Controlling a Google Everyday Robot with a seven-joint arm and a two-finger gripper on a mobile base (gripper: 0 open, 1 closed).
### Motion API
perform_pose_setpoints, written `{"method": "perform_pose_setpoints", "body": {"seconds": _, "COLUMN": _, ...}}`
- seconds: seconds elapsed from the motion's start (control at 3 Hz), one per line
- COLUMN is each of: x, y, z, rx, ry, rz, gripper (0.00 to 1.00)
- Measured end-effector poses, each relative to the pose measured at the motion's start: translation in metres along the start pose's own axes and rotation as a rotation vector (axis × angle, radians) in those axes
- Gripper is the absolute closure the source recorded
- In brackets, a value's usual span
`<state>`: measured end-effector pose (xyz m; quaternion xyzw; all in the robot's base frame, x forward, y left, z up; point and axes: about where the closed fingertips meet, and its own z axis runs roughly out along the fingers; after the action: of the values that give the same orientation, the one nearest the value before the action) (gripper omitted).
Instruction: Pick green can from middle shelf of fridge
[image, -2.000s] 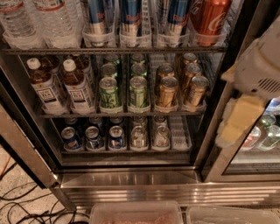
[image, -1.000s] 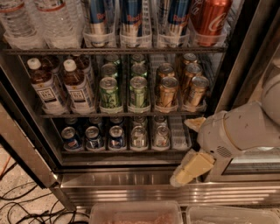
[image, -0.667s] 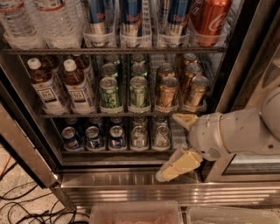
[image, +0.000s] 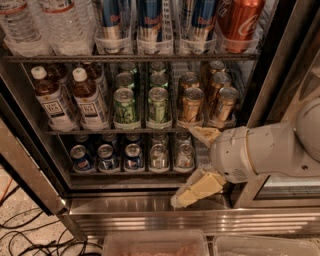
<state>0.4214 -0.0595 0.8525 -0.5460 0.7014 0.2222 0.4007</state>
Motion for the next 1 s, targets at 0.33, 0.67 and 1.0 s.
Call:
{"method": "perform_pose_setpoints", "body": {"seconds": 0.33, "x": -0.006, "y": -0.001, "z": 0.005, "rx": 0.063, "ry": -0.069, "rz": 0.02, "gripper": 0.0}}
{"method": "perform_pose_setpoints", "body": {"seconds": 0.67, "x": -0.022, "y": -0.003, "z": 0.011, "rx": 0.179, "ry": -0.18, "rz": 0.046, "gripper": 0.0}}
{"method": "perform_pose_setpoints", "body": {"seconds": 1.0, "x": -0.039, "y": -0.01, "z": 0.018, "rx": 0.281, "ry": -0.276, "rz": 0.055, "gripper": 0.0}}
